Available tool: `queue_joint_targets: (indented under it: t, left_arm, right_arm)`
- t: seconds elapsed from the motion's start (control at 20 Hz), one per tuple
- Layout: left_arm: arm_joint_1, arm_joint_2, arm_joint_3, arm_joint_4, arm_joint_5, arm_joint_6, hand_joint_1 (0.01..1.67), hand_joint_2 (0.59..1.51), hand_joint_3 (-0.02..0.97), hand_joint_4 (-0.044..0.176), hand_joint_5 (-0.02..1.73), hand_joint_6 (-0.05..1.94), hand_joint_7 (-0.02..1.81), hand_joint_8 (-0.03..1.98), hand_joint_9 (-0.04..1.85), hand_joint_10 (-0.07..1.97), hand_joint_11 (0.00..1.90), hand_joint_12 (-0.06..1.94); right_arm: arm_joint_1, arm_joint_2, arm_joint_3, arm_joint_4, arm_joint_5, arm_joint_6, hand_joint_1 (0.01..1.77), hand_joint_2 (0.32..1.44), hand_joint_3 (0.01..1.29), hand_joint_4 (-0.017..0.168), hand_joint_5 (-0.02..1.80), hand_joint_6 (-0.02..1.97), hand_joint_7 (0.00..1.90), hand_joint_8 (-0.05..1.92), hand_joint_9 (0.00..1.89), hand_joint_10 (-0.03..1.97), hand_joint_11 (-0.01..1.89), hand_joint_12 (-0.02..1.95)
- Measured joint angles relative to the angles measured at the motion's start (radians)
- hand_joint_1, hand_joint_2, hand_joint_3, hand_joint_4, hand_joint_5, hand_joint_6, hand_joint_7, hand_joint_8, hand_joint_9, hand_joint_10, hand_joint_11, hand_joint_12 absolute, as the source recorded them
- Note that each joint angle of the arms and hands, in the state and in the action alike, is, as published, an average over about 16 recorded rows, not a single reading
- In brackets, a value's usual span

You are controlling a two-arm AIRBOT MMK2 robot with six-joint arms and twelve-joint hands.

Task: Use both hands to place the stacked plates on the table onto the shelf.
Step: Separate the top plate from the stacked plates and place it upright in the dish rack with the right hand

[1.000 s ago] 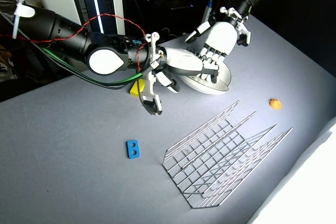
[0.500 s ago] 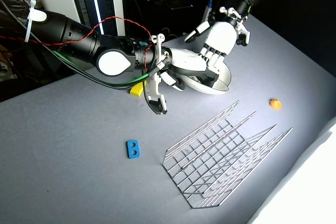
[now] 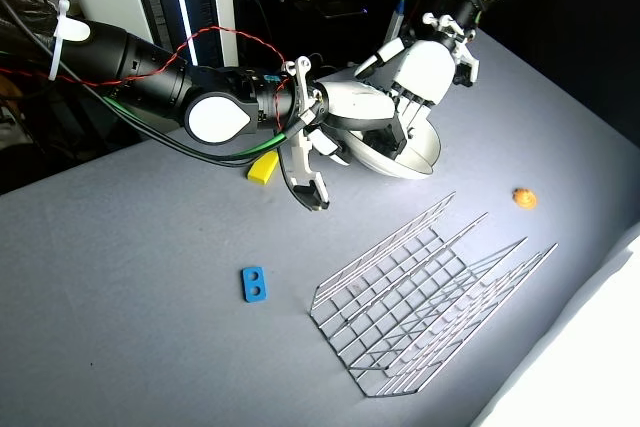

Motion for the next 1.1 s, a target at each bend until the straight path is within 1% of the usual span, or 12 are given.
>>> queue_joint_targets:
  t: [0.1,0.2,0.35,0.55,0.7,1.1]
  left_arm:
    - [-0.015,0.005,0.014,-0.023,0.004,-0.002,0.02,1.136,0.018,0.000,0.00,0.00,0.00,0.00,0.00,0.00,0.02,-0.01]
    - [-0.031,0.011,0.029,-0.044,0.007,-0.004,0.02,1.132,0.018,0.001,0.00,0.01,0.01,0.00,0.01,0.00,0.02,-0.01]
    - [-0.056,0.021,0.051,-0.078,0.011,-0.008,0.02,1.127,0.018,0.003,0.01,0.01,0.02,0.01,0.01,0.00,0.02,0.00]
    - [-0.088,0.036,0.080,-0.115,0.016,-0.011,0.02,1.122,0.019,0.000,0.03,0.01,0.03,0.01,0.02,0.01,0.02,0.01]
    - [-0.112,0.047,0.099,-0.130,0.017,-0.013,0.02,1.120,0.019,0.000,0.04,0.01,0.03,0.01,0.02,0.00,0.02,0.01]
    - [-0.163,0.065,0.137,-0.150,0.026,-0.017,0.02,1.118,0.019,0.003,0.04,0.01,0.04,0.01,0.02,0.00,0.02,0.01]
  right_arm:
    - [0.000,-0.001,0.000,0.001,0.004,0.000,1.21,1.00,0.01,-0.005,0.72,1.11,0.85,0.85,0.90,0.99,0.86,1.13]
    - [0.000,0.000,-0.002,0.005,0.005,0.001,1.21,1.00,0.01,-0.006,0.73,1.11,0.86,0.91,0.91,1.03,0.87,1.12]
    - [0.002,0.005,-0.010,0.015,0.004,0.002,1.21,1.00,0.01,-0.005,0.74,1.11,0.87,0.96,0.94,1.06,0.89,1.10]
    - [0.010,0.018,-0.029,0.034,0.000,0.004,1.21,1.00,0.01,-0.006,0.75,1.11,0.88,0.99,0.97,1.05,0.90,1.11]
    - [0.018,0.031,-0.050,0.047,-0.004,0.005,1.22,1.00,0.01,-0.005,0.76,1.11,0.90,0.99,0.98,1.05,0.91,1.11]
    - [0.049,0.078,-0.117,0.100,-0.008,-0.010,1.25,1.00,0.01,0.001,0.80,1.11,0.94,0.99,1.01,1.01,0.94,1.09]
